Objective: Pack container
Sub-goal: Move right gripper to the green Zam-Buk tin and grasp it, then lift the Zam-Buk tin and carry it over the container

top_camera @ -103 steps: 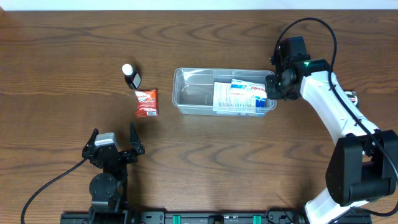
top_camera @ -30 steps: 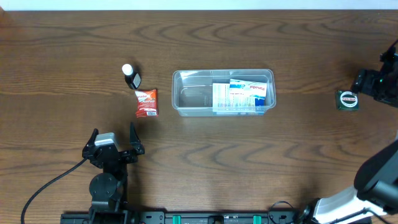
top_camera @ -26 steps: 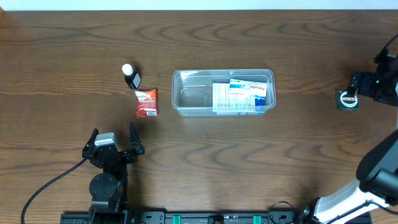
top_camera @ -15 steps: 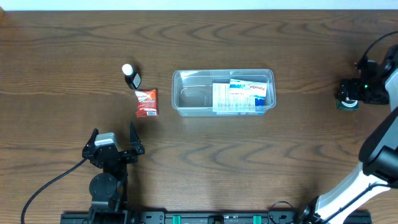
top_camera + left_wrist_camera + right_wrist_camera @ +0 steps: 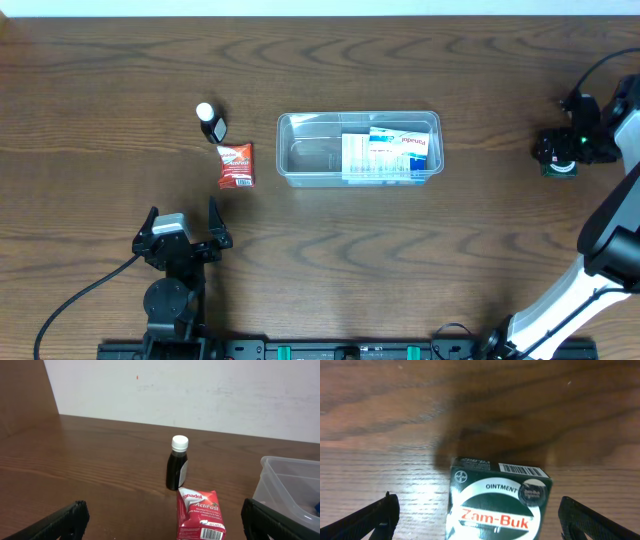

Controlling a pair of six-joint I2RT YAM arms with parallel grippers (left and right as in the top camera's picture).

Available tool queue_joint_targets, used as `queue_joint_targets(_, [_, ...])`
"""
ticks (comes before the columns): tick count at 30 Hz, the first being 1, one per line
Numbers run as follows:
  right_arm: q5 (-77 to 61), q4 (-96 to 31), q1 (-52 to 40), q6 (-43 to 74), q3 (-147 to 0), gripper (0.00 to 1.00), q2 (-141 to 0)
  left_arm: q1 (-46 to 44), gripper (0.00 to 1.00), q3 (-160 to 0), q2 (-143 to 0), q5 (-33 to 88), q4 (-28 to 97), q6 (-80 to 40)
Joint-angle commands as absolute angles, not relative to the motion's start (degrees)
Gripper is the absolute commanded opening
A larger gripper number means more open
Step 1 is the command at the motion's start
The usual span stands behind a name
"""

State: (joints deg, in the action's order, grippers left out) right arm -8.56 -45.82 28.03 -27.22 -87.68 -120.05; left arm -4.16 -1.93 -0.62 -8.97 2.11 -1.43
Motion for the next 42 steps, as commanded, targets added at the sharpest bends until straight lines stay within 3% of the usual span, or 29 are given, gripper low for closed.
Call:
queue_joint_targets(1, [-5.1, -45.2, 28.6, -23.9, -87.2, 0.99, -122.5, -3.9, 0.98, -0.2, -0.2, -9.0, 3.1, -0.9])
queue_joint_targets(16, [-3.3, -45.3, 28.4, -13.7, -86.8, 0.93, -122.5, -3.9, 0.98, -0.2, -0.2, -9.0, 3.1, -0.9])
queue_joint_targets(24, [-3.3, -46.2, 28.4, -13.9, -86.8, 0.77, -122.5, -3.9, 0.98, -0.2, -0.2, -9.0, 3.1, -0.9])
queue_joint_targets(39, [-10.6, -47.2, 28.4, -23.0, -86.8, 0.77, -122.5, -3.9, 0.98, -0.2, -0.2, -9.0, 3.1, -0.9])
queue_joint_targets(42, [-10.6, -47.2, 28.4, -23.0, -86.8, 0.73, -122.5, -3.9, 0.98, -0.2, -0.2, -9.0, 3.1, -0.9])
